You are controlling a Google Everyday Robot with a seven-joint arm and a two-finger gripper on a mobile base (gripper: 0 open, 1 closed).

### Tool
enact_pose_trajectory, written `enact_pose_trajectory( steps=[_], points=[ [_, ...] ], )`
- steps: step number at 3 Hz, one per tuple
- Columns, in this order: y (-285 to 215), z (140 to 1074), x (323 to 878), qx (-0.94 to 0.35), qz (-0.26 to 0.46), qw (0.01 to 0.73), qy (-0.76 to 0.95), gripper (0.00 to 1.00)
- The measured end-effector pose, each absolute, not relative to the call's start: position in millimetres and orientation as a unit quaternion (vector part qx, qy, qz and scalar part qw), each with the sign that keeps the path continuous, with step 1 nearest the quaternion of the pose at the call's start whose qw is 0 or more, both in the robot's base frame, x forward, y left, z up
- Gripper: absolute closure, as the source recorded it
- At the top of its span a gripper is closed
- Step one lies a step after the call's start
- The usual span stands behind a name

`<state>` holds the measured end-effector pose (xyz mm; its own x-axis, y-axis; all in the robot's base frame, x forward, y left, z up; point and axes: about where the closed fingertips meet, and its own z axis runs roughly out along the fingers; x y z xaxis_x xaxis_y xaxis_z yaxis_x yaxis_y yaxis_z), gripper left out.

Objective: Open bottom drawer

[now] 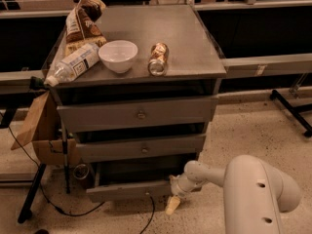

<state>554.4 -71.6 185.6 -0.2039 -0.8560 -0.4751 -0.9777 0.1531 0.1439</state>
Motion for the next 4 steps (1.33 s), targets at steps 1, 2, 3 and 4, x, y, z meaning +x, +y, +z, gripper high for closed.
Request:
enact_pose_trajectory(
  steps=[1,2,3,4],
  points=[
    [-72,187,555,-0.615,0.214,0.142,0.746,0.18],
    [-73,187,553,-0.615,0.213,0.141,0.746,0.41],
    [-73,195,557,-0.615,0.213,0.141,0.746,0.65],
    [-73,200,561,-0.615,0.213,0.141,0.746,0.89]
  ],
)
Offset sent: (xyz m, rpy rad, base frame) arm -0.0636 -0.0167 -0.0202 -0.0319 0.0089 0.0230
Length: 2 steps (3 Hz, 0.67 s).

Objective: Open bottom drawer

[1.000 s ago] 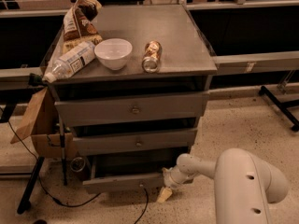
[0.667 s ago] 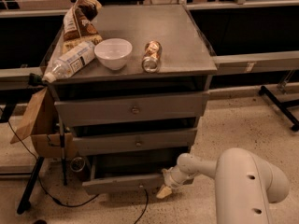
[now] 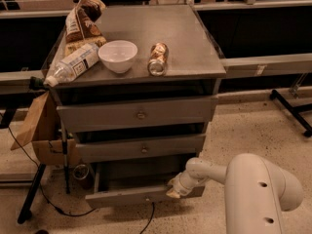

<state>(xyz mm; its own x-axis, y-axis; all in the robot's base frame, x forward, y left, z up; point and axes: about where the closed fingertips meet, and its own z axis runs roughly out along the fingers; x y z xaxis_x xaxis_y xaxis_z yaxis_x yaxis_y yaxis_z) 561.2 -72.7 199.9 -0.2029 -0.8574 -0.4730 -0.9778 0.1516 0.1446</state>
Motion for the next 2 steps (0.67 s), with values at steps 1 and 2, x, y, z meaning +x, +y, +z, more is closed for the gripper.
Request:
enact_pose_trajectory(
  steps=[1,2],
  points=[
    [-72.9,202.1,564.7,-0.615,0.213,0.141,0.746,1.0],
    [-75.4,200.9,558.3,-0.616,0.212,0.14,0.746,1.0]
  ],
)
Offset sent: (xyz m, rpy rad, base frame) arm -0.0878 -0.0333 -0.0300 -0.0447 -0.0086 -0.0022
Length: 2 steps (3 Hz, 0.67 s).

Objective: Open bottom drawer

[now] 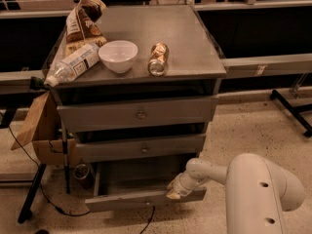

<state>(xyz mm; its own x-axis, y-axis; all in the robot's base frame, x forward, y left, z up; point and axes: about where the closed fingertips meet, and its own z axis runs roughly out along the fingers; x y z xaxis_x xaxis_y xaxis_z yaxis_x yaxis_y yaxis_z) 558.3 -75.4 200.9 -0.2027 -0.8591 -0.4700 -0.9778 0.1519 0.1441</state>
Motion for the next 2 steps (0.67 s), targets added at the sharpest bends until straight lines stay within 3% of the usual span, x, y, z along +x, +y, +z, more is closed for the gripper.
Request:
enact_pose_trajectory(
  steps=[2],
  points=[
    [-77.6,199.6,555.0,-0.616,0.211,0.139,0.746,0.59]
  ],
)
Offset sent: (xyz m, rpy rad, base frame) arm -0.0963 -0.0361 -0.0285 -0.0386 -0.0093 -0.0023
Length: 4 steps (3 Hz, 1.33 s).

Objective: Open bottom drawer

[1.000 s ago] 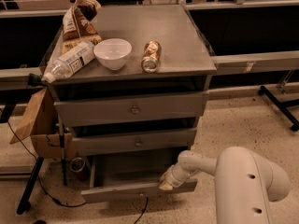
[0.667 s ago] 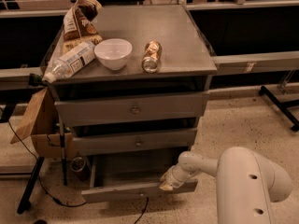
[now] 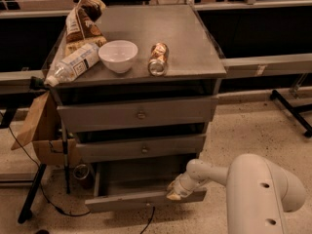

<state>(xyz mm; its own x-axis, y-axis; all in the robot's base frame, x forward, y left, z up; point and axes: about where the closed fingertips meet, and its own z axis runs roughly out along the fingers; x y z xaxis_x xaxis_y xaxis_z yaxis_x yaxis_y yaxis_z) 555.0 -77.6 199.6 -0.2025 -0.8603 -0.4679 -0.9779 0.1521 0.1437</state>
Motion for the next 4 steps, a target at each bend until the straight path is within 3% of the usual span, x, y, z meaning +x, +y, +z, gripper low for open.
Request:
enact_pose_trajectory(
  steps=[2,3,4],
  points=[
    [-81,198,542,-0.619,0.211,0.137,0.744,0.13],
    [-81,200,542,-0.619,0.211,0.137,0.744,0.0],
    [-89,191,512,-0.627,0.211,0.132,0.738,0.0]
  ],
)
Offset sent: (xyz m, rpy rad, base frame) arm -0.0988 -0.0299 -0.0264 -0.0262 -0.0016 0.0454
